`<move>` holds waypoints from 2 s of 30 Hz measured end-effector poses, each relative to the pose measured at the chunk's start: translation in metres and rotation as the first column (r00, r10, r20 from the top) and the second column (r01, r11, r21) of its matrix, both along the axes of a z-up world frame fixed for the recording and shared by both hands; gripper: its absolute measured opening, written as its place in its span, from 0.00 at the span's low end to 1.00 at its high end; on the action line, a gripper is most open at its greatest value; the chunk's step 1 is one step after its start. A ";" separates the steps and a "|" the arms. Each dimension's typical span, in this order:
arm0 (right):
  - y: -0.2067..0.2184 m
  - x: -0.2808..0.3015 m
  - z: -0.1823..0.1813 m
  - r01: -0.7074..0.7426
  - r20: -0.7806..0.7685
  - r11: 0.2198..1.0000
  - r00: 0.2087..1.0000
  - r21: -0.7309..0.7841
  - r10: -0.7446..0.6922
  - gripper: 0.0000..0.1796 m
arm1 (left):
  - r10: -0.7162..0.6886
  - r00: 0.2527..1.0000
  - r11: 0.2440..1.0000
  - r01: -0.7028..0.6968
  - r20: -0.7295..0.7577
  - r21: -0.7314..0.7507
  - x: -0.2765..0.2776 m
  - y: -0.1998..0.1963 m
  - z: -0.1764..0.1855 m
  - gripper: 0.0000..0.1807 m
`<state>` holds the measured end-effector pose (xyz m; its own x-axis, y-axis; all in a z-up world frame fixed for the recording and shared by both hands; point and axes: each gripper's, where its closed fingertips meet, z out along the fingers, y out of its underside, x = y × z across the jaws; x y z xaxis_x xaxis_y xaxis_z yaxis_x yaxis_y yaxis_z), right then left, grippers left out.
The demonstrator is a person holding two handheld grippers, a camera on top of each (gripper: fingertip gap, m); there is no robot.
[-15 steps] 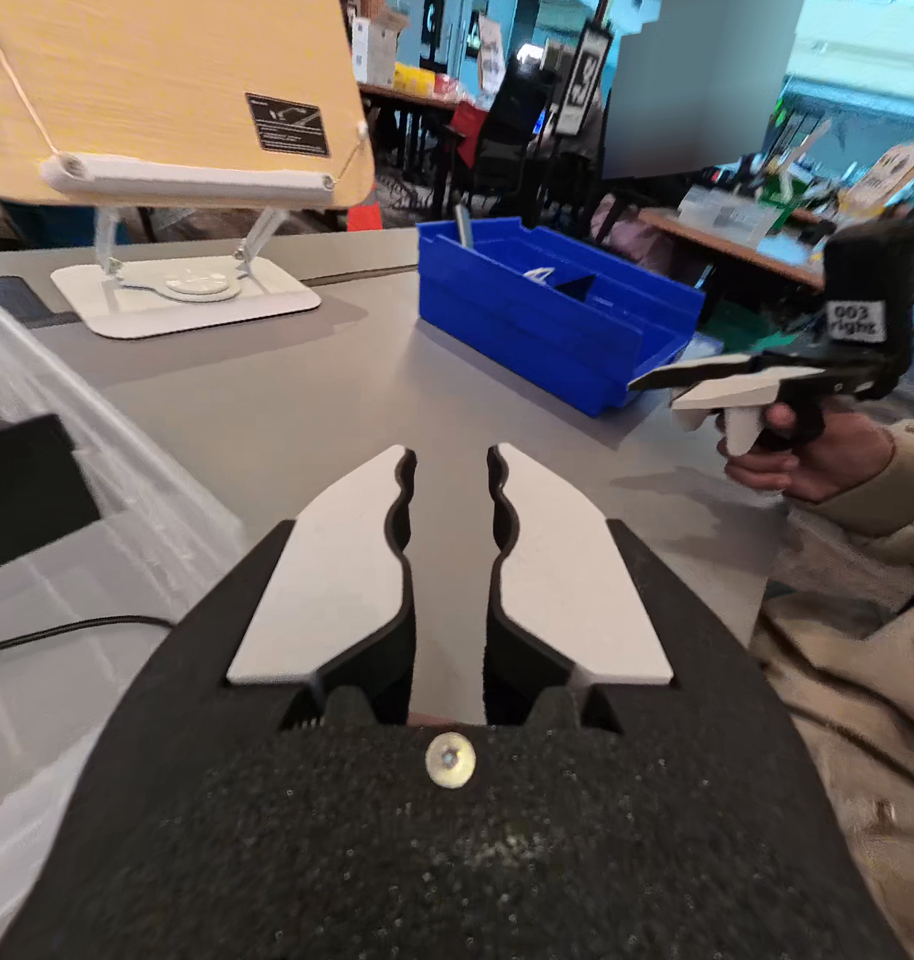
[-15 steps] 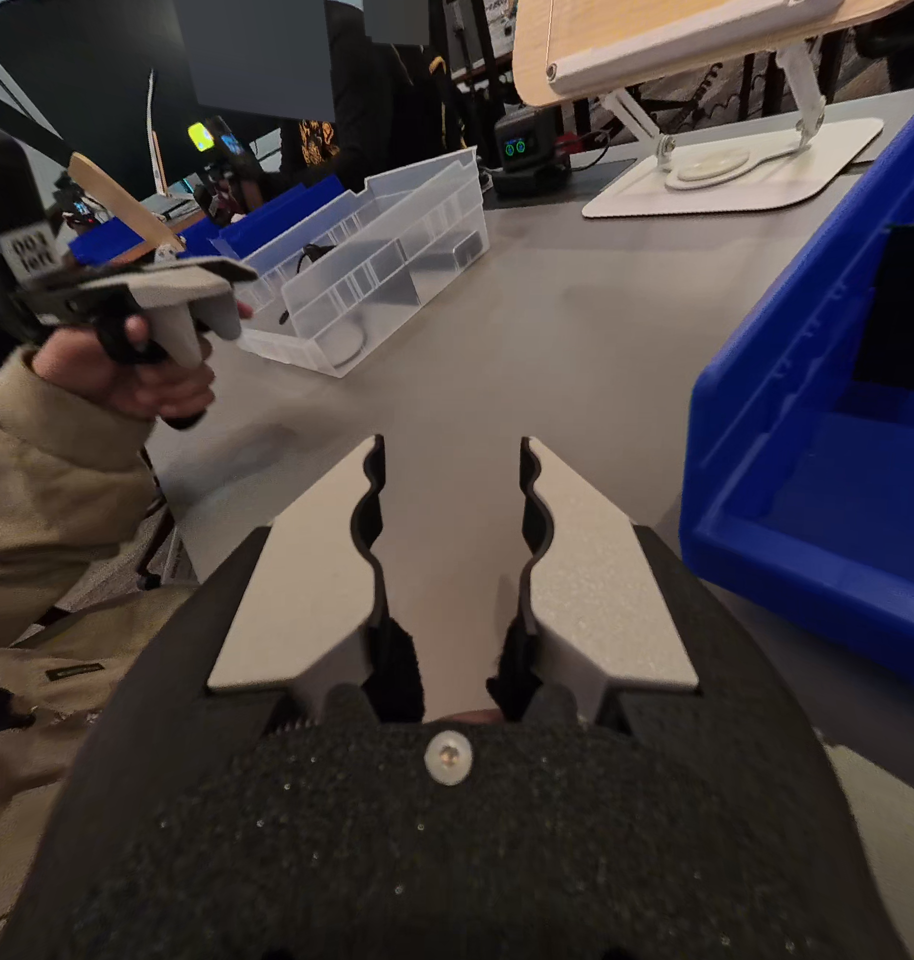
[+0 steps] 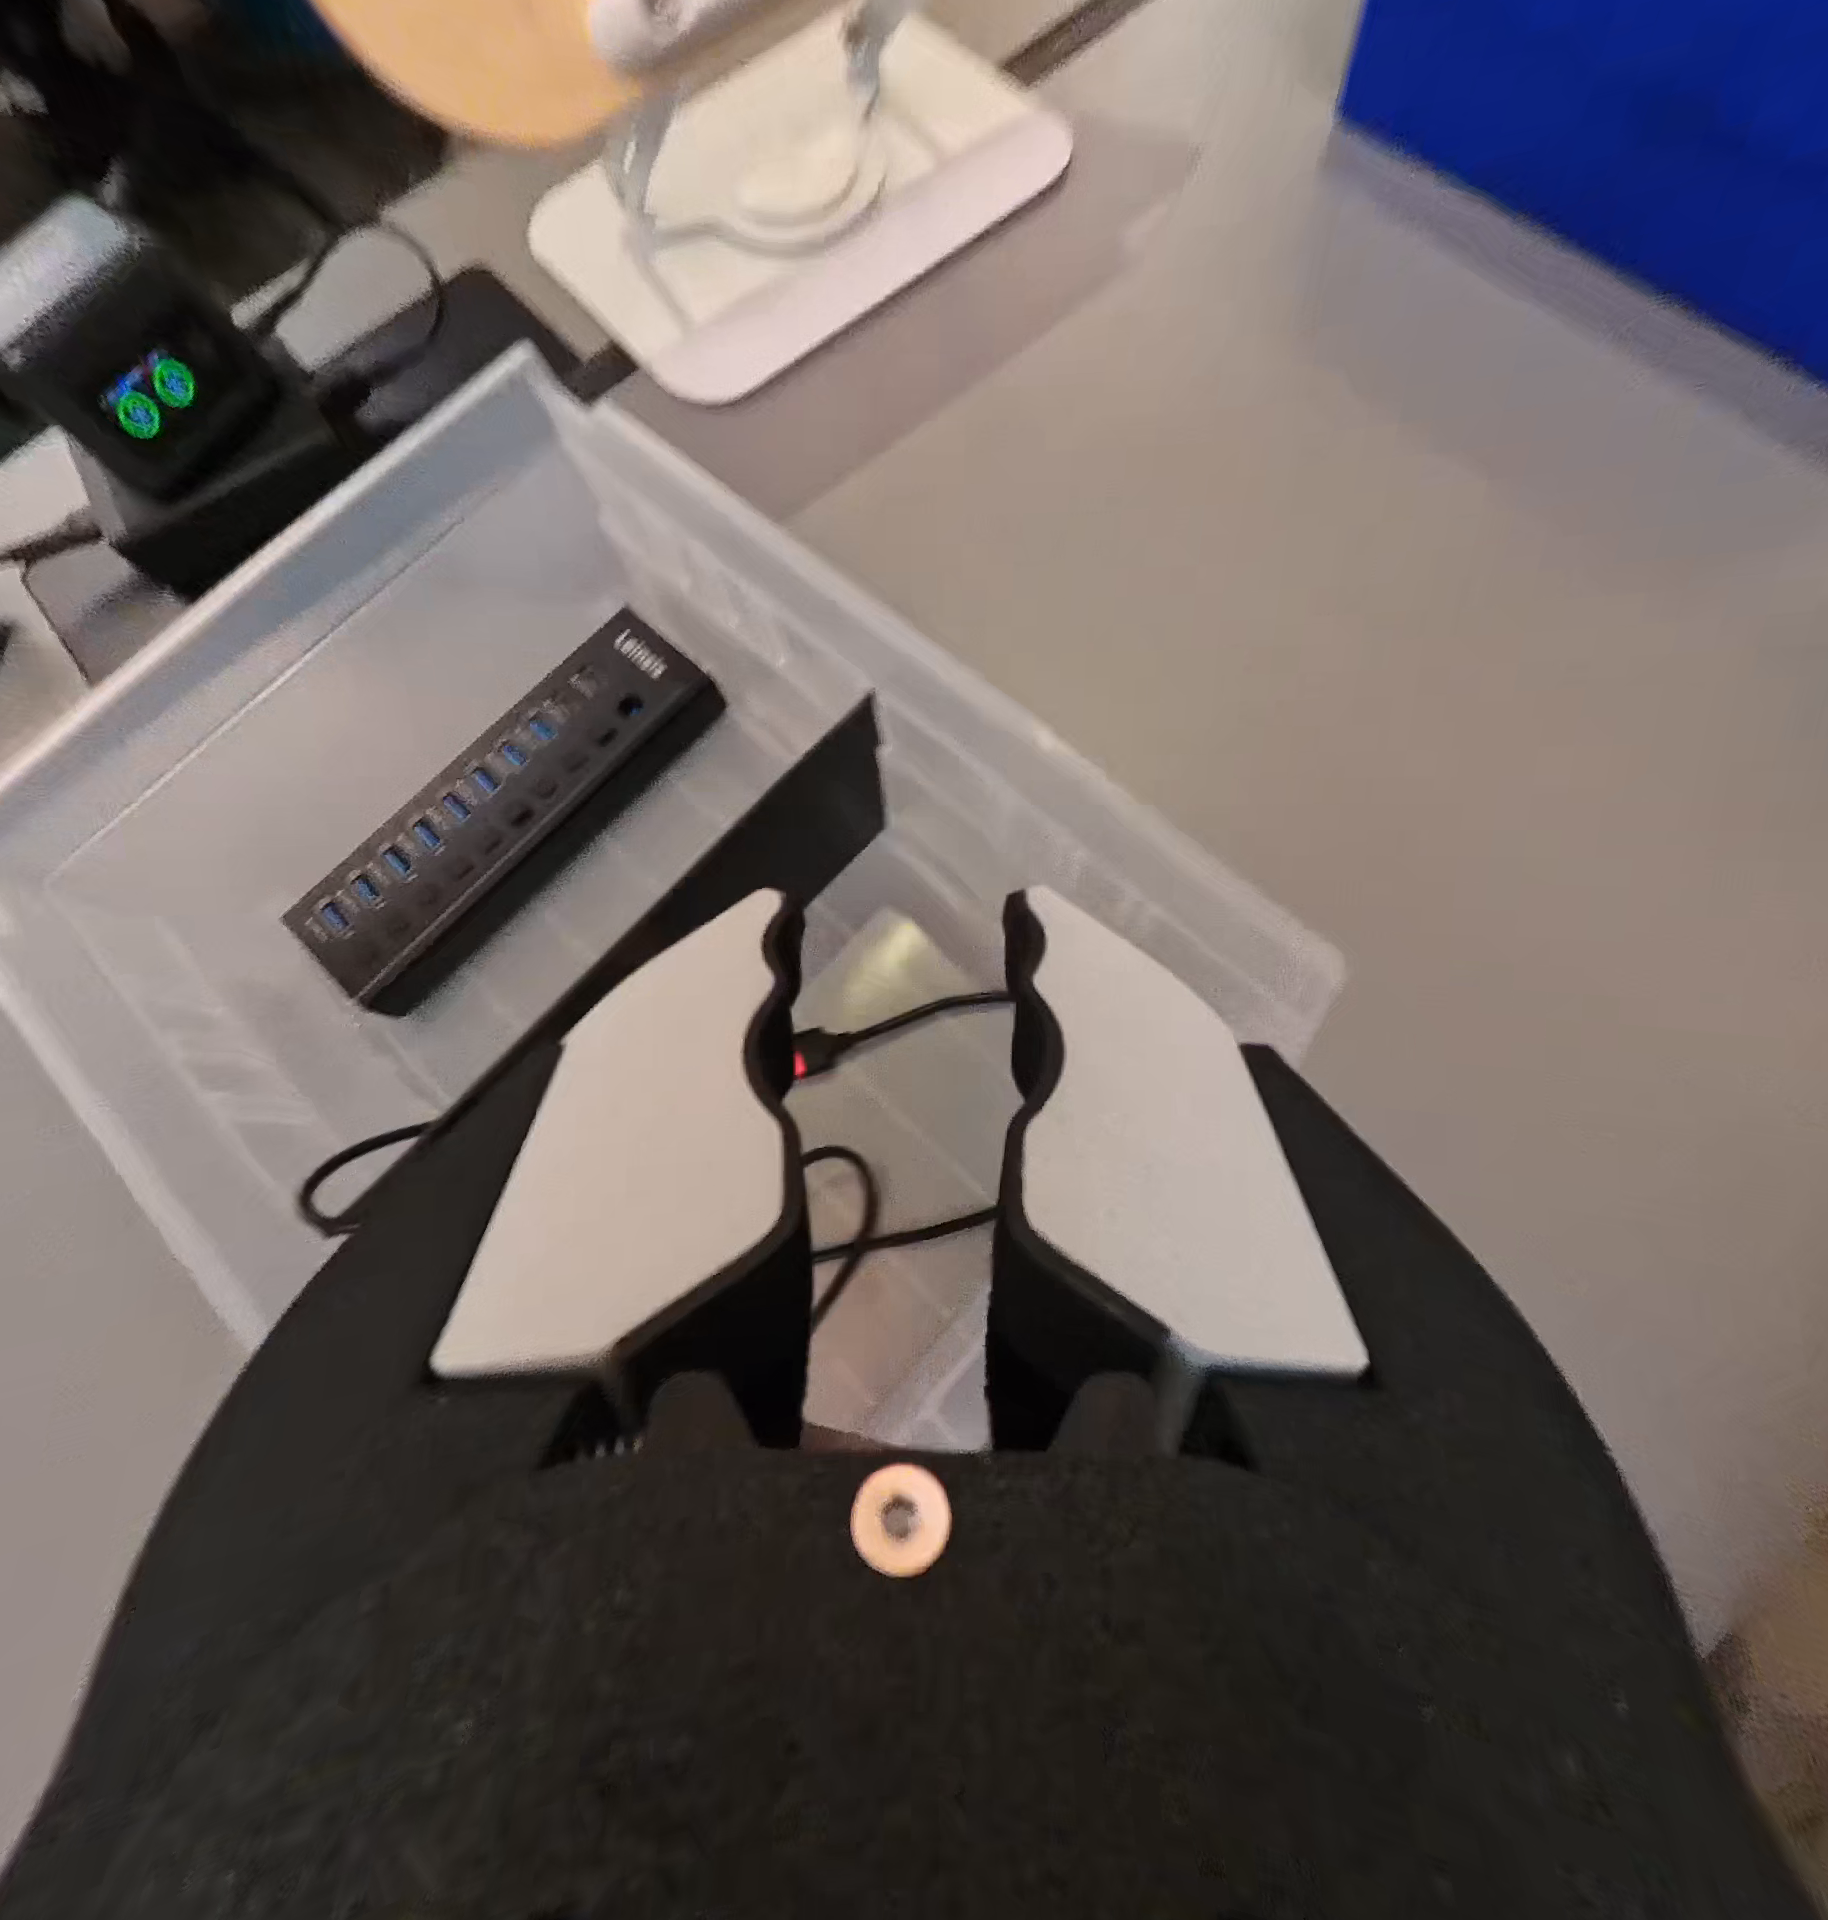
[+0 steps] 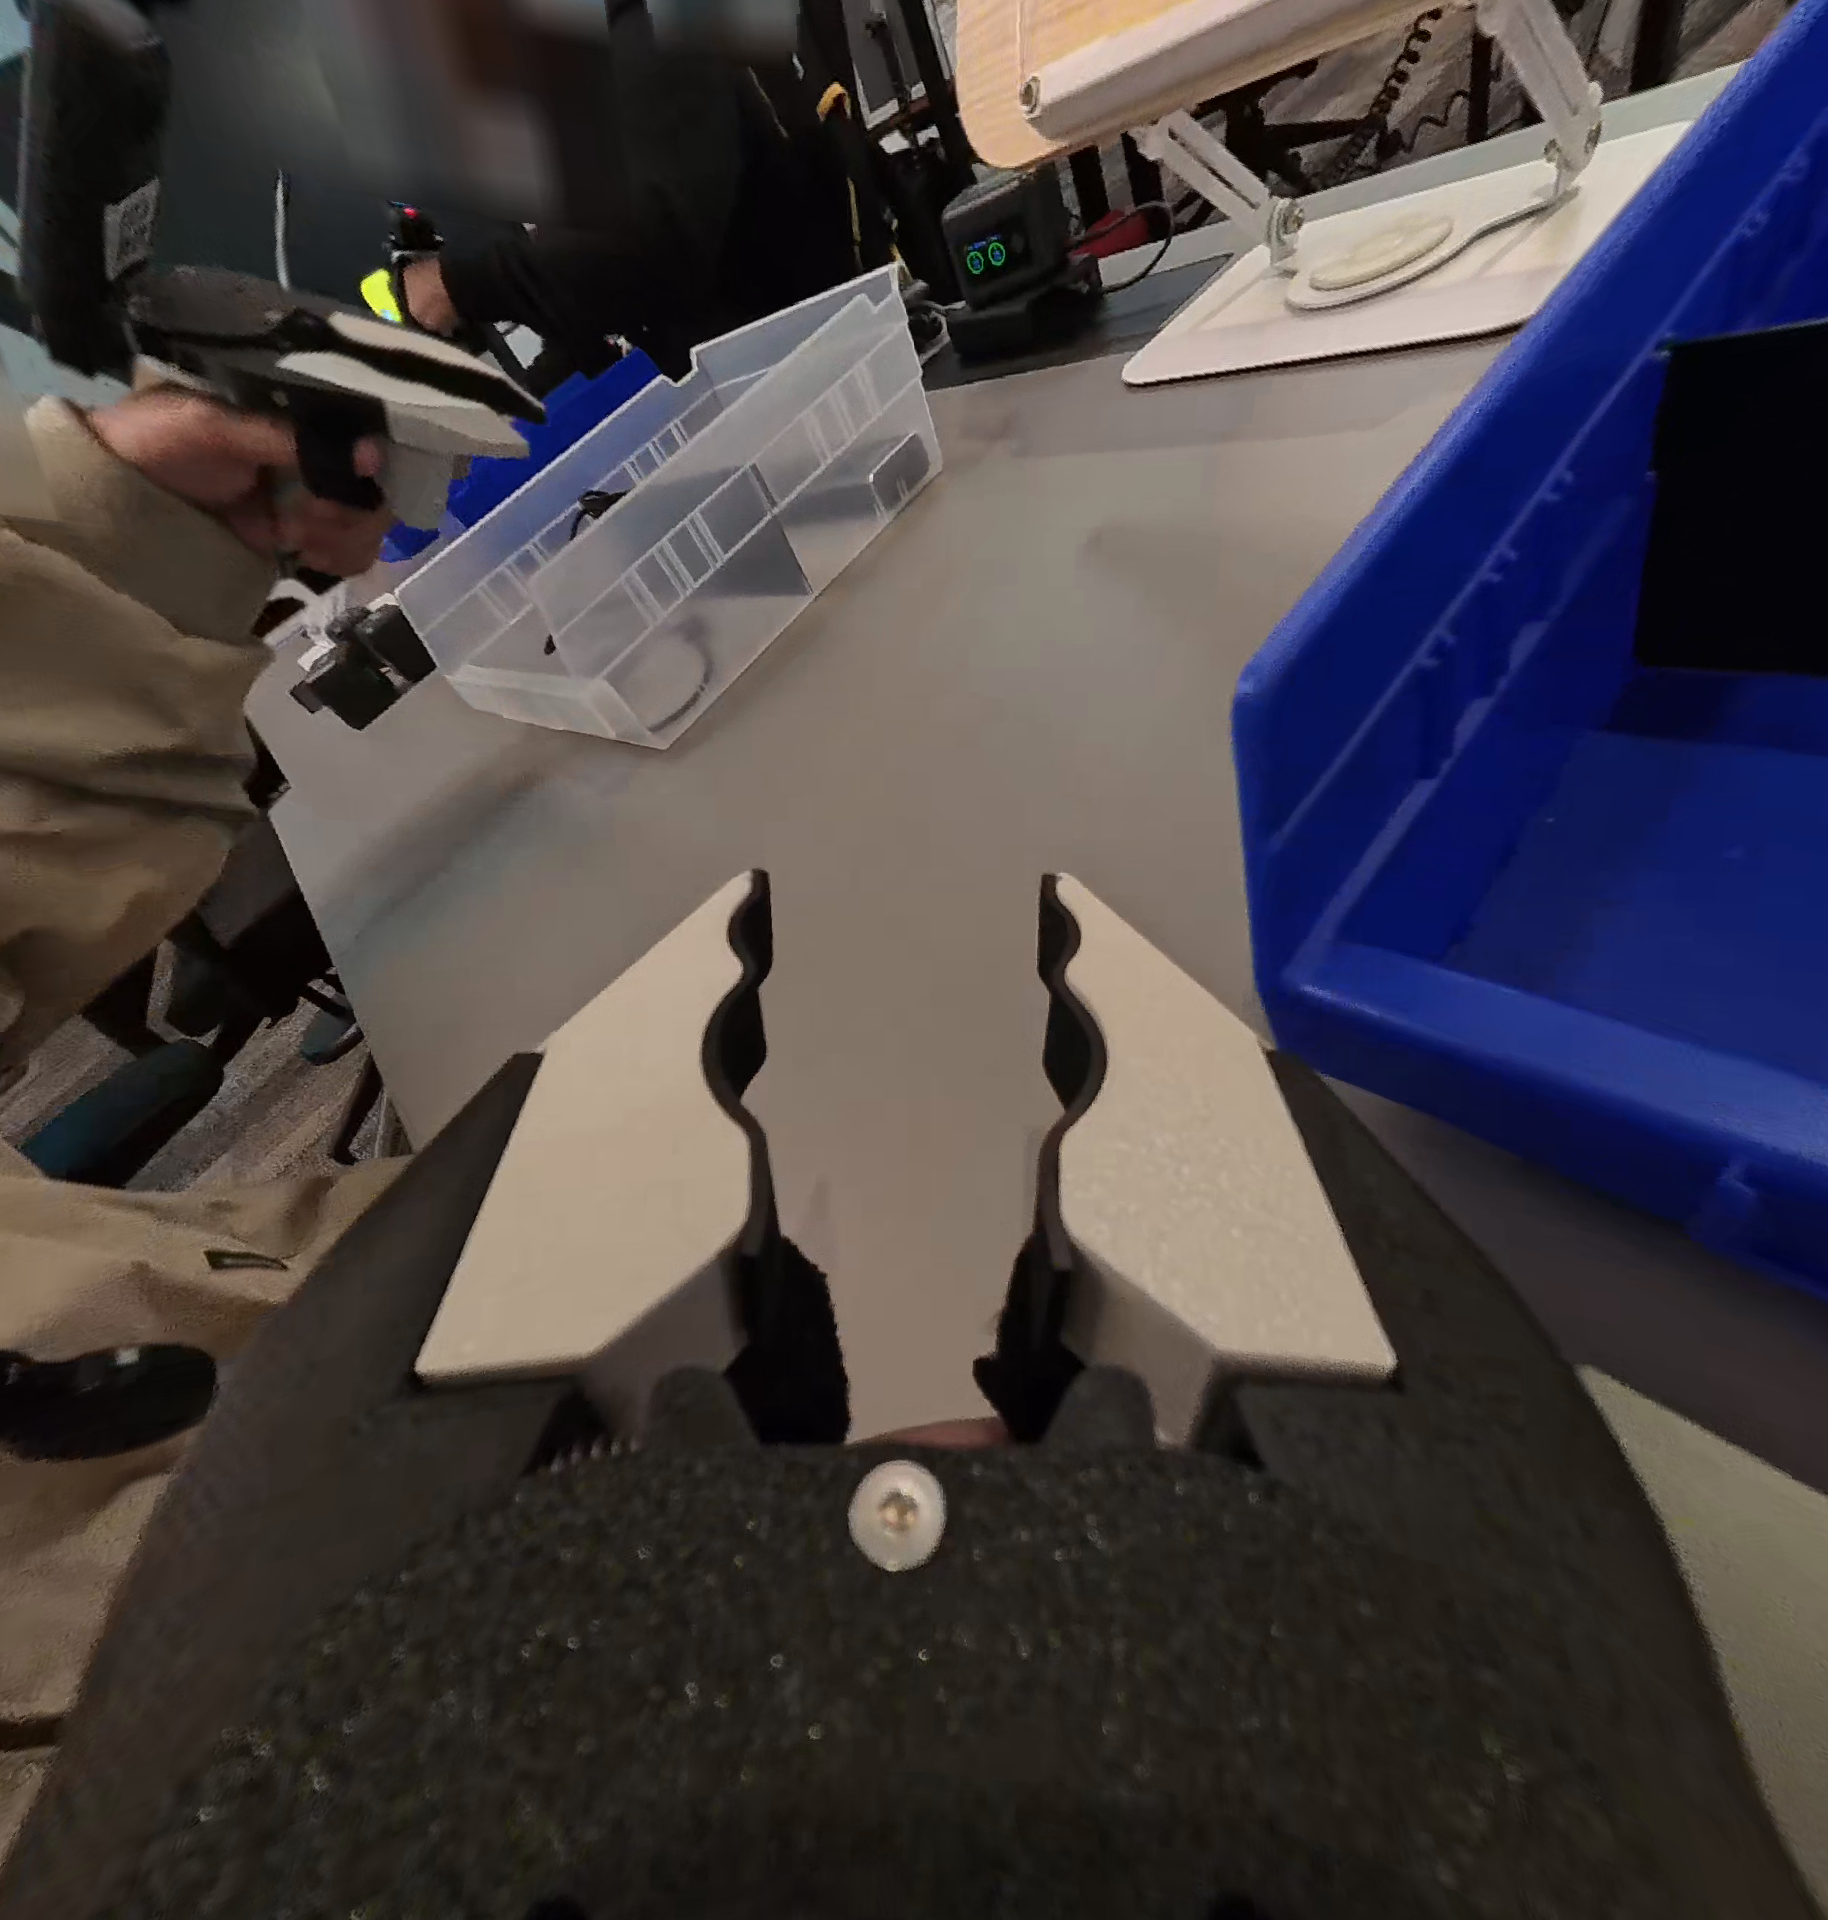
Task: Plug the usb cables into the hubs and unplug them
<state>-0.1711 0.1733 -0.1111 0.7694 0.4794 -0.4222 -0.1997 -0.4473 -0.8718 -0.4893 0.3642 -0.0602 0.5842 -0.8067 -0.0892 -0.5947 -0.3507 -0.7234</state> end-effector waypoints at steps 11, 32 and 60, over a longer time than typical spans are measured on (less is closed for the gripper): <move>-0.007 0.013 -0.003 -0.016 -0.109 0.998 0.994 -0.058 0.009 0.29 | -0.108 0.932 0.991 0.073 -0.346 -0.112 -0.003 0.081 -0.028 0.28; -0.004 -0.002 -0.001 -0.084 -0.154 0.995 0.985 -0.053 0.075 0.29 | -0.413 0.637 0.908 0.339 -0.651 -0.245 -0.021 0.160 -0.119 0.32; -0.002 -0.012 -0.009 -0.123 -0.181 0.986 0.978 -0.113 0.101 0.28 | -0.420 0.462 0.832 0.540 -0.781 -0.128 -0.038 0.152 -0.118 0.30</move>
